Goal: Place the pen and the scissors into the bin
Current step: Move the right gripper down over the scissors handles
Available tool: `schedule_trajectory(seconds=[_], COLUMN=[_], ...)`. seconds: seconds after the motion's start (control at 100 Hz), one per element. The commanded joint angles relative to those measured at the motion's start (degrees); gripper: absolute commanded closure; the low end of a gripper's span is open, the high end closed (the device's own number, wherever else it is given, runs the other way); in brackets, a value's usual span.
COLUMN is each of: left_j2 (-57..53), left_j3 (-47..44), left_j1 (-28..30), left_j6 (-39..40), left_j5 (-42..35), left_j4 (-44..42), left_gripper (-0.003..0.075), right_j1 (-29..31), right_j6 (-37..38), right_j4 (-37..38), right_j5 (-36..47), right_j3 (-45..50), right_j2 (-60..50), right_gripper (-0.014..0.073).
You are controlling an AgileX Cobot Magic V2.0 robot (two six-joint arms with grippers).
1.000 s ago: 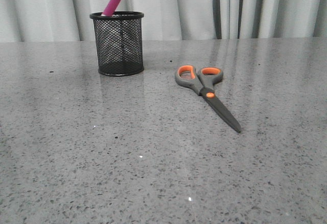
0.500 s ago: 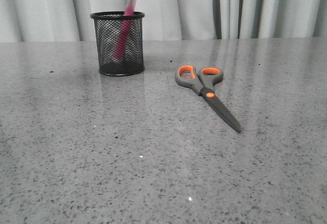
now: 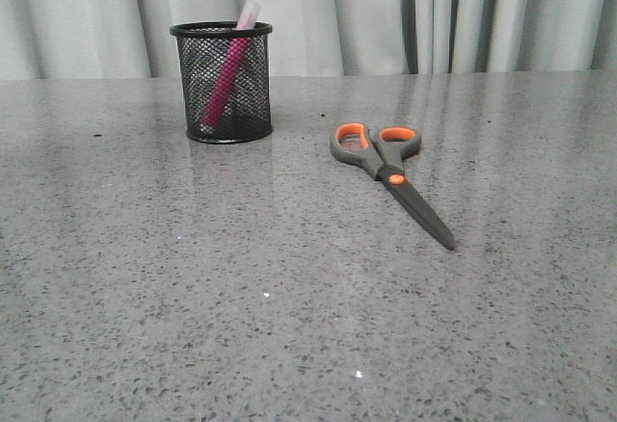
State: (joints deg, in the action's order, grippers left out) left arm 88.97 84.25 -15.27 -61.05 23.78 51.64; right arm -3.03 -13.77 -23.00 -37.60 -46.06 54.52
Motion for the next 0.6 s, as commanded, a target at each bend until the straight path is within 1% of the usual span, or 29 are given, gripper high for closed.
schedule_trajectory(seconds=[0.0,0.05,0.1,0.13,0.16,0.18,0.21,0.22,0.24,0.26,0.35,0.41,0.52,0.59], left_j2=[-6.0,-7.5,-9.4,-10.3,-11.3,-12.3,-13.0,-13.5,-14.0,-15.0,-18.4,-21.3,-26.3,-28.2], left_j3=[1.9,1.9,1.9,1.8,1.5,1.1,0.7,0.4,-0.1,-0.8,-4.2,-8.2,-14.6,-17.8], left_j1=[3.5,5.9,8.4,9.8,11.2,12.4,13.3,14.1,14.6,15.4,17.7,18.8,18.9,18.9], left_j6=[-0.1,-0.1,-0.1,0.2,0.3,0.3,0.3,0.3,0.3,0.0,-0.7,-1.2,-1.8,-1.8], left_j5=[6.1,10.8,15.7,17.1,19.0,19.8,20.4,20.4,20.5,20.5,18.7,15.8,8.8,7.0], left_j4=[1.1,1.1,1.1,1.1,1.1,1.1,0.9,0.9,0.8,0.8,0.8,0.8,0.8,0.8], left_gripper=[0.0356,0.0374,0.0425,0.0463,0.0510,0.0565,0.0610,0.0643,0.0675,0.0743,0.0740,0.0740,0.0739,0.0739], right_j1=[0.1,0.1,0.1,0.1,0.1,0.1,-0.2,-0.3,-0.7,-0.9,-3.7,-6.3,-9.7,-10.5], right_j6=[-0.6,-0.6,-0.6,-0.6,-0.8,-1.5,-2.3,-2.7,-3.3,-3.7,-5.6,-5.9,-6.0,-6.0], right_j4=[-0.8,-1.3,-1.9,-2.0,-1.9,-2.1,-2.5,-2.8,-3.2,-3.5,-4.9,-4.9,-4.9,-5.3], right_j5=[1.2,0.4,0.0,-0.4,-0.9,-1.2,-1.8,-1.9,-2.2,-2.4,-3.2,-3.0,-0.7,0.9], right_j3=[-2.2,-2.2,-2.2,-2.2,-2.4,-2.4,-2.5,-2.5,-2.5,-2.5,-2.5,-2.5,-2.5,-2.5], right_j2=[-0.4,-0.3,-0.1,0.2,0.5,0.8,1.2,1.3,1.7,2.1,3.9,5.2,7.2,7.9], right_gripper=[0.0274,0.0274,0.0274,0.0274,0.0274,0.0274,0.0274,0.0274,0.0274,0.0274,0.0274,0.0274,0.0274,0.0274])
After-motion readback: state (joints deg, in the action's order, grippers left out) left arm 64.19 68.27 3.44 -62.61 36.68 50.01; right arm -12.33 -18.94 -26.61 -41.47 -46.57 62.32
